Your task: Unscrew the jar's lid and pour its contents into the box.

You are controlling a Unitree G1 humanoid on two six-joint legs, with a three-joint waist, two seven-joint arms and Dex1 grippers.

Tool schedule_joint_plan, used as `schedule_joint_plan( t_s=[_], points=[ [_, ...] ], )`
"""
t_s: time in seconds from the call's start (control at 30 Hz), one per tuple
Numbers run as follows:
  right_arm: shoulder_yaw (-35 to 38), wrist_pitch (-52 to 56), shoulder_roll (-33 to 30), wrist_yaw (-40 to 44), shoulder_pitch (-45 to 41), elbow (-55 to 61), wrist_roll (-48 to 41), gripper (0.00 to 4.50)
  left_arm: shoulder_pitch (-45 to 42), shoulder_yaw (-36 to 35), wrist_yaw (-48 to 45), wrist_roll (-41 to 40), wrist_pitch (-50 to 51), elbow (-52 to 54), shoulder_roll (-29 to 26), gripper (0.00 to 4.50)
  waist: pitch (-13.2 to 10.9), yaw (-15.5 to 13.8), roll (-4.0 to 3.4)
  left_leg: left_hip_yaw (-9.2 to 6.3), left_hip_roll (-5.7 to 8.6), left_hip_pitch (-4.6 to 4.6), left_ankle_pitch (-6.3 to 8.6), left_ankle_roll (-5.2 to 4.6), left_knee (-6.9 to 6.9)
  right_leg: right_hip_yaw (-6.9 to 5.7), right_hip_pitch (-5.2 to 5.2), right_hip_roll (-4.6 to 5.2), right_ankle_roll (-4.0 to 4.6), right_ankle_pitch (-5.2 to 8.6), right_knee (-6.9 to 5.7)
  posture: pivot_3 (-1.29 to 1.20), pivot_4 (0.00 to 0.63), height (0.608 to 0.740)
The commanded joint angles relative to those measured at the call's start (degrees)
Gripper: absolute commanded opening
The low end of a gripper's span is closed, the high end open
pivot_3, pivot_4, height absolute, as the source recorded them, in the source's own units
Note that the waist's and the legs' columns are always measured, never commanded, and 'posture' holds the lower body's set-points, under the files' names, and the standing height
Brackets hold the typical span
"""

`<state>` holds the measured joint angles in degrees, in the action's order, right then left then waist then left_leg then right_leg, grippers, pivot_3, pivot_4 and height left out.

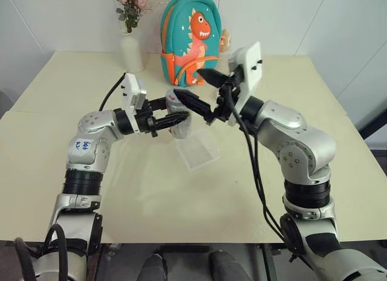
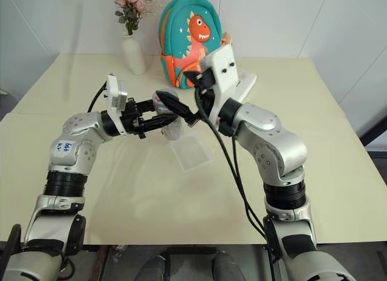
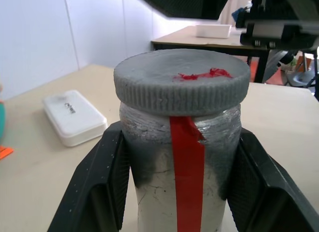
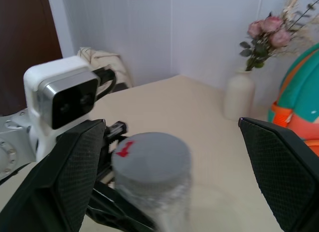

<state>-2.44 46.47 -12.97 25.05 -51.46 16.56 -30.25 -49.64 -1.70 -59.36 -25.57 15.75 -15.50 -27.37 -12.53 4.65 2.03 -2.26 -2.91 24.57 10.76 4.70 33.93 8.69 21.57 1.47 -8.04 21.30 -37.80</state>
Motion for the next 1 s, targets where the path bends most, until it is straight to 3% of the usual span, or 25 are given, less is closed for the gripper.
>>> schedule_joint_plan(
  t_s=[0.03,0.7,0.8,0.93,1.0],
  points=[
    [-0.23,0.79,0.46,-1.37,-1.89,2.5,-0.2,4.5,-2.42,0.23,-1.3,0.9,-2.78,-0.88,0.73,2.18,0.0,0.12,0.0,0.0,0.0,0.01,0.0,0.0,0.0,0.0,0.0,0.0,0.0,0.0,0.01,0.0,0.15,0.74],
    [-2.13,4.05,1.26,-5.11,-2.48,0.52,3.44,4.5,-4.59,1.1,-2.26,1.59,-2.86,-2.12,2.82,2.18,0.0,0.12,0.0,-0.04,0.0,0.06,0.0,0.0,-0.05,-0.02,0.04,0.0,0.01,0.01,0.05,0.0,0.15,0.74],
    [-2.05,3.63,1.23,-4.76,-2.42,0.62,3.46,3.88,-4.36,1.0,-2.14,1.51,-2.52,-1.81,2.66,2.18,0.0,0.12,0.0,-0.05,0.0,0.06,0.0,0.0,-0.05,-0.03,0.04,0.0,0.01,0.01,0.05,0.0,0.15,0.74],
    [-2.14,3.08,0.87,-3.91,-2.13,1.05,3.52,2.61,-3.83,0.84,-1.71,1.3,-1.17,-1.14,2.34,2.18,0.0,0.12,0.0,-0.05,0.0,0.07,0.0,0.0,-0.05,-0.03,0.04,0.0,0.01,0.01,0.06,0.0,0.15,0.74],
    [-2.07,2.97,0.94,-3.83,-2.12,1.05,3.64,2.63,-3.67,0.78,-1.62,1.28,-0.67,-0.89,2.25,2.18,0.0,0.14,0.0,-0.05,0.0,0.08,0.0,0.0,-0.06,-0.03,0.05,0.0,0.01,0.01,0.06,0.0,0.15,0.74]
  ],
)
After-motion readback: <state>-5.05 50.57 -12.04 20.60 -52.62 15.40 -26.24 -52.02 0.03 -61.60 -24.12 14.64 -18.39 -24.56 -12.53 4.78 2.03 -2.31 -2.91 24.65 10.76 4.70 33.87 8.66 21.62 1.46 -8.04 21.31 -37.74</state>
